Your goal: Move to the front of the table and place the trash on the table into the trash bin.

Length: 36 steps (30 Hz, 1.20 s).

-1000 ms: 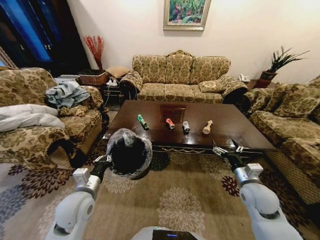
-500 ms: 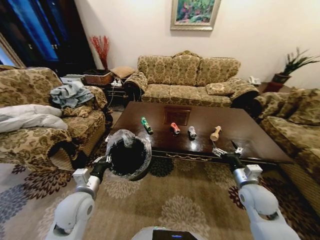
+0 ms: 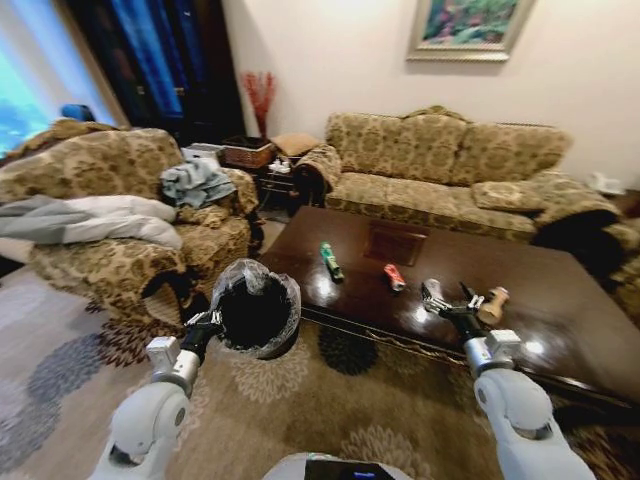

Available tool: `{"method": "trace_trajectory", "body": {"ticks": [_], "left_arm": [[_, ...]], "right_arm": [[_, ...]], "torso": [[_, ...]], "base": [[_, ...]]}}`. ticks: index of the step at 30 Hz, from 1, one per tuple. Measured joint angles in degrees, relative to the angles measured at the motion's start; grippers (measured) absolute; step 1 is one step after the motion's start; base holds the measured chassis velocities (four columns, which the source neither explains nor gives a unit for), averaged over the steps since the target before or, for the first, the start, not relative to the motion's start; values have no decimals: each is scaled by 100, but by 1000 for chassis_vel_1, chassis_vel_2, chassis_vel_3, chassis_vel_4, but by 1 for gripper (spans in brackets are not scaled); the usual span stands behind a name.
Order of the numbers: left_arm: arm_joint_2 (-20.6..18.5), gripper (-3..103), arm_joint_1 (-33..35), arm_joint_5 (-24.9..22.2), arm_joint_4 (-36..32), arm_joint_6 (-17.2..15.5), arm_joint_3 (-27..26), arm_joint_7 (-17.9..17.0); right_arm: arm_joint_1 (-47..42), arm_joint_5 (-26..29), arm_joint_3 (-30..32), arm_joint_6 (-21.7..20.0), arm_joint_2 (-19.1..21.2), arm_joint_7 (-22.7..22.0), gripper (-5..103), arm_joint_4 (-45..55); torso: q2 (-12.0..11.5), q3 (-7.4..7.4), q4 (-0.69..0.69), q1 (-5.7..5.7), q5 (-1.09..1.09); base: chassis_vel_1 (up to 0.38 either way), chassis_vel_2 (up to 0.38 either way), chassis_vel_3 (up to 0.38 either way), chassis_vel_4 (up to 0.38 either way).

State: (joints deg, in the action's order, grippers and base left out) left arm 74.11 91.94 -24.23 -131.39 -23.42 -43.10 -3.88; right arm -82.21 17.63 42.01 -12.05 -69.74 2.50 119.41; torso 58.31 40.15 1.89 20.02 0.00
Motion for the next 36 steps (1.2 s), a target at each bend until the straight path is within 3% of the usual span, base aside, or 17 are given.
{"method": "trace_trajectory", "body": {"ticks": [24, 32, 36], "left_arm": [[-7, 4, -37, 18, 7, -20, 16, -7], [-60, 4, -92, -25, 23, -23, 21, -9], [-114, 4, -118, -71, 20, -27, -24, -14]], "right_arm": [[69, -242, -389, 148, -169, 325, 100, -264], [235, -453, -768, 149, -213, 232, 100, -411], [526, -291, -1145, 75, -219, 117, 100, -675]], "torso": [[-3, -3, -2, -2, -2], [-4, -3, -3, -2, -2], [-5, -2, -3, 1, -1]], "base": [[-113, 121, 123, -109], [-184, 184, 187, -190], [-118, 124, 128, -124]]}}
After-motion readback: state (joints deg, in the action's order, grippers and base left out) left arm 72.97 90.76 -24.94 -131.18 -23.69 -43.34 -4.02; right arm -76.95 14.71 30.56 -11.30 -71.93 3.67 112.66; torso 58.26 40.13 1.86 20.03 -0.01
